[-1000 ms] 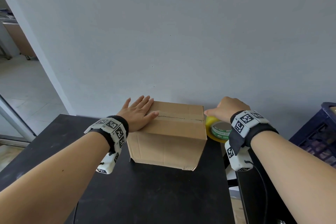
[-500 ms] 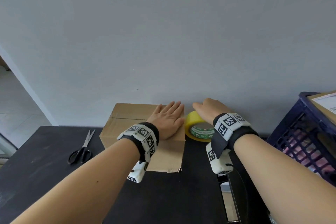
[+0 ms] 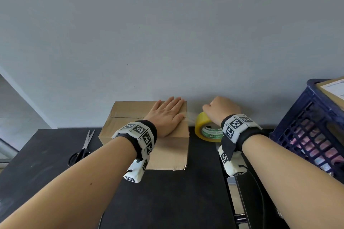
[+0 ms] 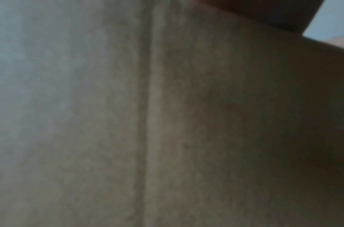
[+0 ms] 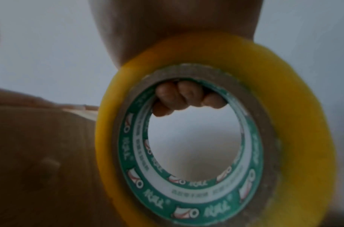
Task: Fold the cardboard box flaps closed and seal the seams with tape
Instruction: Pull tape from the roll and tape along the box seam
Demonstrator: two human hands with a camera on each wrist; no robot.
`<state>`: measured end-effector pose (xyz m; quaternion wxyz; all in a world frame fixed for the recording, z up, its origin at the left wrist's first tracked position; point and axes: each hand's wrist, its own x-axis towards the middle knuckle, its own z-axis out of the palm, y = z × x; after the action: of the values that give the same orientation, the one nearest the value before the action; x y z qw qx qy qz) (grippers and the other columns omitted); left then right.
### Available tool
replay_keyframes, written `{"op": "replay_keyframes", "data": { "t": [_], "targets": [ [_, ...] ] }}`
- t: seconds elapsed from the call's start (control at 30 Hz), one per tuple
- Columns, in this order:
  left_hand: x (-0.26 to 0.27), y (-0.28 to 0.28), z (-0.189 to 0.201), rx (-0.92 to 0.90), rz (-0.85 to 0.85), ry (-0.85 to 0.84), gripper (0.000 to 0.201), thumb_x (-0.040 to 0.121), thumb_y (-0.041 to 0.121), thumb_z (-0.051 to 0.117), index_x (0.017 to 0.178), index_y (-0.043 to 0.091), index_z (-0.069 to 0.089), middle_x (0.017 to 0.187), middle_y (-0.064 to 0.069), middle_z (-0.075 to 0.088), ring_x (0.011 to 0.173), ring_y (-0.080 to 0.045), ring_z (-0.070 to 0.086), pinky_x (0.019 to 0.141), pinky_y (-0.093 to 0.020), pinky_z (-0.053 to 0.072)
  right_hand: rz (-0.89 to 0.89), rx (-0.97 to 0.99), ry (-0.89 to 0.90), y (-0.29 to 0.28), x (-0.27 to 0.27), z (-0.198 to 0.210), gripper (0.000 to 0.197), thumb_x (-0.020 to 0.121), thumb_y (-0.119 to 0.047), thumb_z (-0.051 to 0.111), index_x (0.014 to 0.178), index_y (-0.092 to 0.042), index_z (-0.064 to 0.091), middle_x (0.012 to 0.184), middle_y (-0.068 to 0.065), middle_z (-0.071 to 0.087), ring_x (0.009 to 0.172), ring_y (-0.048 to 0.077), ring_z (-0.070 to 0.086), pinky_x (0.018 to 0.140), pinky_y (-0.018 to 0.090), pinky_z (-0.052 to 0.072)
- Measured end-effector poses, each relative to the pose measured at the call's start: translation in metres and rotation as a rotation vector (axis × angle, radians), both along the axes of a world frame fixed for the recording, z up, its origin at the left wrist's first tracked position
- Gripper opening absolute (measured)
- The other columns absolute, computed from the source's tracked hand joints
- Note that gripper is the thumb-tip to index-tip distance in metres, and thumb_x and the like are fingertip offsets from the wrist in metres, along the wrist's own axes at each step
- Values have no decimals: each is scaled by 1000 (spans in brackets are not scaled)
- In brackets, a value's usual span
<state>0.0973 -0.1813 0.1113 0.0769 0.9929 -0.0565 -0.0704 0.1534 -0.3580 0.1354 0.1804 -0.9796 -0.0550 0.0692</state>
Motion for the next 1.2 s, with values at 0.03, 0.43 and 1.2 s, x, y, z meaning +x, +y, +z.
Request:
{"op": "replay_keyframes", "data": {
  "t": [0.03,0.43,1.2],
  "targets": [
    [0,0,0,1,-2,1,56,101,42,14,152,25,-2,160,9,-3,146,-7,-7,120,-37,-3,-1,-10,12,0,-1,-4,35,84,-26,47,54,-13,34,55,4,37,50,22,35,49,25,24],
    [0,-1,-2,-39,21,-8,59,99,50,14,151,27,1,160,9,2,146,-7,-5,120,-36,-5,28,-108,75,19,-6,-36,29,90,-30,42,71,-11,52,69,5,51,70,27,52,64,28,37],
    [15,-39,2,-88,213,-11,85,81,29,54,150,18,6,158,-3,10,147,-18,-4,119,-39,-4,-140,446,134,-14,3,-66,52,97,-40,38,53,-12,40,58,5,43,63,26,45,59,32,32]
  ]
}}
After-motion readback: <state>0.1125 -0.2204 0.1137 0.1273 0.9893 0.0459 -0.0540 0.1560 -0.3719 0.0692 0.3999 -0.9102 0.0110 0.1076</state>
